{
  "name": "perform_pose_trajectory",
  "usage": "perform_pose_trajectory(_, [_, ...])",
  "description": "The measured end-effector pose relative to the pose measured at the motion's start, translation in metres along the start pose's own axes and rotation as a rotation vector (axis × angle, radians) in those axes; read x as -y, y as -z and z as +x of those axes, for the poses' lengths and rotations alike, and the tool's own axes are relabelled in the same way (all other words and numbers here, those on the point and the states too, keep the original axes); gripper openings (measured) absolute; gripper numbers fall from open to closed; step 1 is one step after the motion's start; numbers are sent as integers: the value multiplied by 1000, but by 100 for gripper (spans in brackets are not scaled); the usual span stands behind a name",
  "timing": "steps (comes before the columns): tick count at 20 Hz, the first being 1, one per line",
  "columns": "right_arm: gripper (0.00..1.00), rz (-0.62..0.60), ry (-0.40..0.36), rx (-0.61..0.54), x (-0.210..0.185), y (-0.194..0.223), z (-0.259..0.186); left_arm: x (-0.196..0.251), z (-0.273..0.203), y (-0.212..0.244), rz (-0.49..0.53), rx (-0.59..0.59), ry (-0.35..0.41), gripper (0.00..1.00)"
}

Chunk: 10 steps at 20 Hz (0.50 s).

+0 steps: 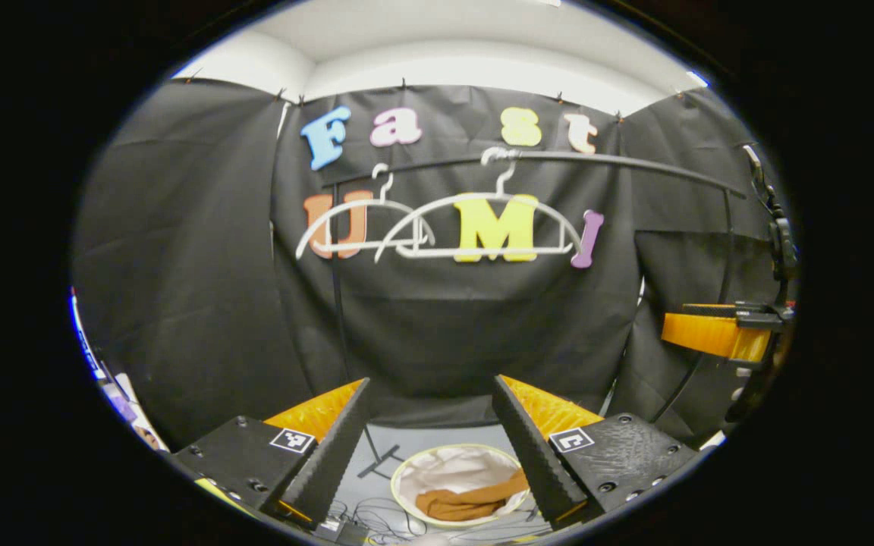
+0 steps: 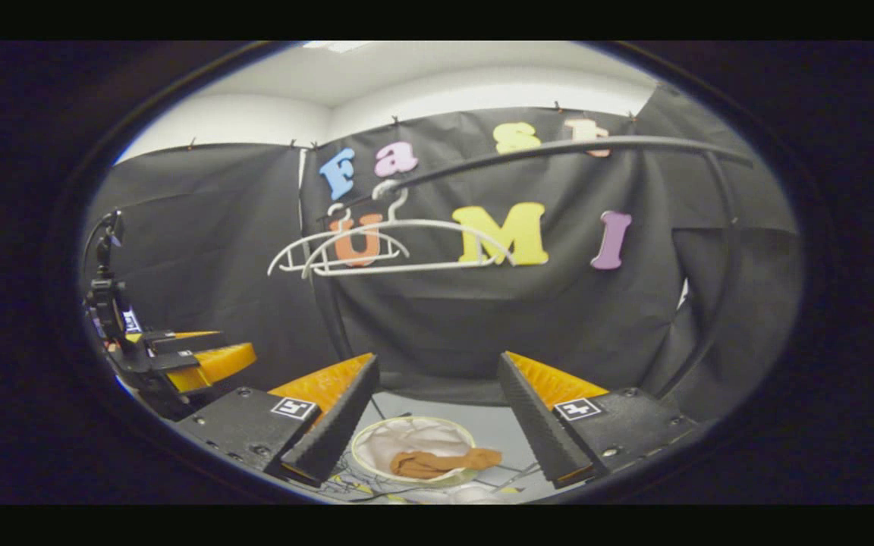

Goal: Grasp the clothes on the hanger with both hands and then place them into the laundry hamper below.

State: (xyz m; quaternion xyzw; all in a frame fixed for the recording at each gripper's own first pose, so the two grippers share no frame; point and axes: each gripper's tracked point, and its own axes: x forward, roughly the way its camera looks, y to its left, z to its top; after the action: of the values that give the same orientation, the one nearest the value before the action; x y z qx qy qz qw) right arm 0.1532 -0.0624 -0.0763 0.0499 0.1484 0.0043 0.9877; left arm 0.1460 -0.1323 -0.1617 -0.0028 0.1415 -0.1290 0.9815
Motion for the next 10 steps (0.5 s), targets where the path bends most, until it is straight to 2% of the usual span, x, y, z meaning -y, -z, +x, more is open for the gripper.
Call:
perform_pose_trajectory(3, [100, 22, -2, 82, 23, -32, -32, 11, -24, -36, 5, 73, -52, 93])
perform_pose_trajectory(7, [100, 28, 7, 165, 47, -51, -82, 24, -71, -67, 30, 132, -129, 97])
perform_pose_trajectory(10, [100, 32, 10, 199, 75, -48, -115, 37, -101, -79, 54, 180, -205, 100])
